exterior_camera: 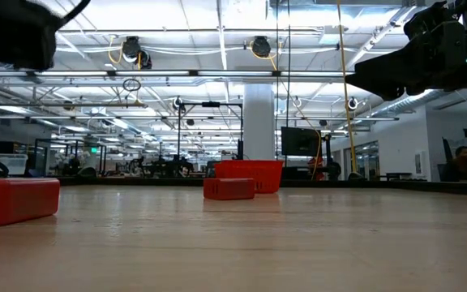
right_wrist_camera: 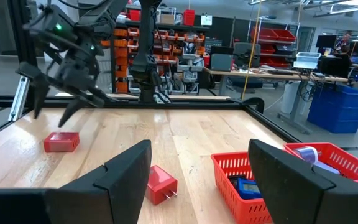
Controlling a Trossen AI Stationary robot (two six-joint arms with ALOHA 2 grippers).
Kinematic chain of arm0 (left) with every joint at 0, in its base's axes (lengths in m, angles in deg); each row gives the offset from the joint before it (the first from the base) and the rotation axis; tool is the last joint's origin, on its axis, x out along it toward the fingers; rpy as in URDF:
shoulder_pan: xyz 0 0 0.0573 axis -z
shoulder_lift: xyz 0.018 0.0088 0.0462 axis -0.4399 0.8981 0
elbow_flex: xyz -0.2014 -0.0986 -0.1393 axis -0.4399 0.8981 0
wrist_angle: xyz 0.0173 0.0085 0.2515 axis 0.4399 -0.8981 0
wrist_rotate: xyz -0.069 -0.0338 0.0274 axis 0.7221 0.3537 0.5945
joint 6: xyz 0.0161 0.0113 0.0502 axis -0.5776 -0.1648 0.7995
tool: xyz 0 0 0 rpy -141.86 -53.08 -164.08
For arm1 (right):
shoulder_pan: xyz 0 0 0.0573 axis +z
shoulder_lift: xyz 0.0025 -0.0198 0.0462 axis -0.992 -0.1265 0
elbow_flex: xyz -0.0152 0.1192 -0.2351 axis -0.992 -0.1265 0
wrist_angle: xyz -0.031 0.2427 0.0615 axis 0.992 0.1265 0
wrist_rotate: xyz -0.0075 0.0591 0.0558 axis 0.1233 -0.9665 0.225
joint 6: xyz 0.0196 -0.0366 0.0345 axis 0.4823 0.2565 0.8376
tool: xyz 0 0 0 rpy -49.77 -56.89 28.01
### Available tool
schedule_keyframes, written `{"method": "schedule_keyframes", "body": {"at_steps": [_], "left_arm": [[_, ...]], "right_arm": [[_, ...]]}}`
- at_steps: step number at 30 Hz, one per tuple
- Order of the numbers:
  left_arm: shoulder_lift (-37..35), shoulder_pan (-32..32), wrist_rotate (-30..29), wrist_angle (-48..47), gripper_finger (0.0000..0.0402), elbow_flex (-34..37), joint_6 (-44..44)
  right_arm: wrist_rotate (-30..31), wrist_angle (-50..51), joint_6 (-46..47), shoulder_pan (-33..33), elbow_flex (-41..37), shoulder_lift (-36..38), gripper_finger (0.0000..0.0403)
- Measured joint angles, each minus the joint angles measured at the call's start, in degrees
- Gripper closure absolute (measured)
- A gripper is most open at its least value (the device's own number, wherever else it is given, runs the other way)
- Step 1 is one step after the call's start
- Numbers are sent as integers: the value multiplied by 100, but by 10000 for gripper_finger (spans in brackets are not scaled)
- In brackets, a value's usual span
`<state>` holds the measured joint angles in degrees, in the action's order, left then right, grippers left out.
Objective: Pick & Place Office items
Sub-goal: Put the bottom red charger adapter into the top red bin
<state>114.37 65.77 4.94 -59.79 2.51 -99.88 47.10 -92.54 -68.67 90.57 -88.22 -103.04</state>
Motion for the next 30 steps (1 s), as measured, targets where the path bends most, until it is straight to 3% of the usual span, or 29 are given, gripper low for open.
{"method": "schedule_keyframes", "body": {"at_steps": [9, 15, 21, 30], "left_arm": [[393, -218, -384, 1447, 163, -13, 1061], [1027, -508, 475, 1770, 163, -97, 848], [1127, -738, 1632, 1718, 163, -135, 830], [698, -860, 1653, 466, 163, -131, 693]], "right_arm": [[1, 0, 1, 2, 2, 2, 140], [0, 0, 0, 2, 2, 0, 140], [0, -1, 1, 0, 1, 1, 140], [0, 17, 1, 0, 1, 0, 140]]}}
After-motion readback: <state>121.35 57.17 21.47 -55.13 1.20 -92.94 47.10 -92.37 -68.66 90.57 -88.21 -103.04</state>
